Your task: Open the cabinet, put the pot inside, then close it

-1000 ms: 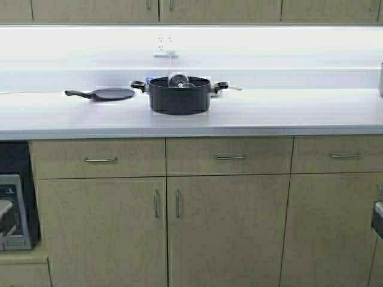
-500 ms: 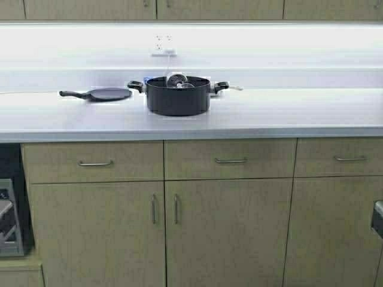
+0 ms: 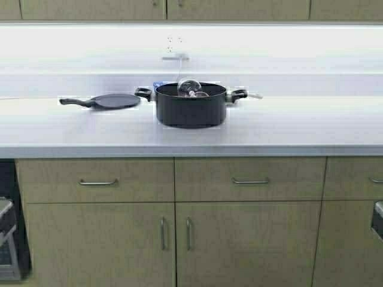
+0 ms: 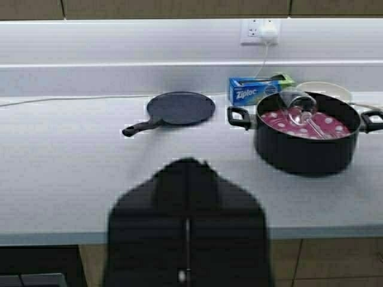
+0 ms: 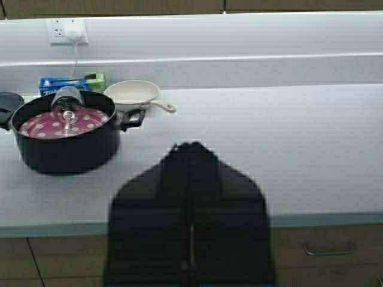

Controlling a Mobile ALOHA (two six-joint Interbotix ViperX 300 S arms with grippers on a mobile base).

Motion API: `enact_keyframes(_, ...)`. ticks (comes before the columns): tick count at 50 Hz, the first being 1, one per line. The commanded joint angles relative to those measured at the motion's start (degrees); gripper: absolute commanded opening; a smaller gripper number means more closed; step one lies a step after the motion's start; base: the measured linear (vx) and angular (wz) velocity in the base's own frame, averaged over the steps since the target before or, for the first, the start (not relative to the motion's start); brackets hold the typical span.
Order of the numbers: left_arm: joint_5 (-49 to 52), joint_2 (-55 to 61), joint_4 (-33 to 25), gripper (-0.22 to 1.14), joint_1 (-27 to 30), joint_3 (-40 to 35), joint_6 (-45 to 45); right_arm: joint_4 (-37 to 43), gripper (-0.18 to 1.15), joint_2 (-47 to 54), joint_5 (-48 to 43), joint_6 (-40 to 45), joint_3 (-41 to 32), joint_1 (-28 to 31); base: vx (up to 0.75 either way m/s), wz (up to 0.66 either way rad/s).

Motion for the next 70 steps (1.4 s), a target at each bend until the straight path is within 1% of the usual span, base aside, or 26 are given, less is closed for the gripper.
enact_keyframes(1,-0.3,0.7,0.2,0.02,0.1,-0.5,0.0,-0.1,0.06,0.4,-0.2,0.1,-1.1,0.1,0.4,0.18)
enact_keyframes(13,-0.4,0.9,0.2,0.02,0.1,-0.4,-0.2,-0.1,0.06,0.8,-0.2,2.3,-1.1,0.2,0.42,0.17)
enact_keyframes(24,-0.4,0.8,0.2,0.02,0.0,-0.4,-0.3,-1.2,0.06,1.2,-0.2,2.5,-1.2,0.2,0.38,0.05)
enact_keyframes(28,-0.6,0.4,0.2,0.04,-0.1,-0.4,-0.4,-1.2,0.11,1.8,-0.6,2.9,-1.4,0.2,0.37,0.01)
enact_keyframes(31,-0.8,0.5,0.3,0.11,-0.7,-0.9,-0.4,-1.2,0.23,2.9,-0.6,3.5,-1.7,0.2,0.36,-0.02)
enact_keyframes(32,-0.8,0.5,0.4,0.15,-1.1,-1.1,-0.4,-1.2,0.31,3.3,-0.5,3.8,-1.7,0.2,0.35,0.0)
enact_keyframes(33,-0.8,0.5,0.4,0.21,-1.6,-1.1,-0.2,-1.3,0.44,3.8,-0.5,4.2,-1.6,0.2,0.34,0.0)
enact_keyframes(34,-0.8,0.5,0.4,0.28,-2.1,-1.1,-0.2,-1.4,0.53,4.0,-0.5,4.6,-1.6,0.2,0.32,0.0)
enact_keyframes(37,-0.8,0.5,0.3,0.54,-3.2,-1.0,-0.1,-1.4,0.84,4.4,-0.3,5.5,-1.4,0.6,0.29,0.0)
enact_keyframes(39,-0.6,0.8,0.4,0.74,-3.6,-1.0,0.0,-1.5,1.02,4.2,-0.3,5.7,-1.6,1.3,0.26,0.06)
enact_keyframes(40,-0.6,1.0,0.4,0.89,-3.8,-1.0,0.0,-1.6,1.08,4.1,-0.2,5.7,-1.6,1.6,0.24,0.09)
enact_keyframes(41,-0.5,1.2,0.4,0.99,-3.8,-1.0,-0.1,-1.7,1.11,4.0,-0.3,5.6,-1.7,1.8,0.23,0.1)
enact_keyframes(42,-0.5,1.3,0.4,1.06,-3.8,-1.0,-0.1,-1.9,1.11,3.9,-0.3,5.4,-1.8,1.8,0.23,0.1)
enact_keyframes(43,-0.5,1.4,0.3,1.1,-3.8,-1.0,-0.1,-2.2,1.09,3.8,-0.3,5.3,-1.8,1.9,0.22,0.09)
enact_keyframes(44,-0.5,1.5,0.4,1.11,-3.8,-1.0,-0.2,-2.5,1.07,3.7,-0.2,5.1,-1.8,1.9,0.21,0.08)
enact_keyframes(46,-0.5,1.4,0.3,1.07,-3.8,-0.9,-0.2,-3.1,1.02,3.3,-0.2,4.9,-1.6,1.8,0.19,0.09)
enact_keyframes(49,-0.5,1.1,0.4,0.98,-3.8,-1.0,-0.4,-3.2,1.02,2.5,-0.2,4.9,-1.3,1.9,0.16,0.08)
enact_keyframes(53,-0.4,0.5,0.3,0.99,-5.2,-1.1,-1.6,-3.3,1.04,1.1,-0.2,5.1,-1.3,3.0,0.12,0.05)
enact_keyframes(56,-0.7,0.7,0.3,1.0,-9.7,-1.9,-2.7,-3.4,1.04,1.1,-0.5,5.1,-1.9,6.4,0.09,0.02)
enact_keyframes(61,-2.0,4.6,-0.4,1.01,-19.4,-5.1,-2.9,-3.1,1.04,4.5,-1.7,5.0,-4.8,16.4,0.08,0.0)
enact_keyframes(65,-4.5,10.5,-1.0,1.01,-23.1,-9.1,-2.5,-2.2,1.04,9.8,-4.2,4.8,-9.0,23.2,0.05,-0.01)
enact_keyframes(70,-8.3,20.1,-0.8,1.01,-27.9,-14.9,-0.4,-0.4,1.04,19.3,-6.9,4.1,-16.0,27.1,0.02,0.0)
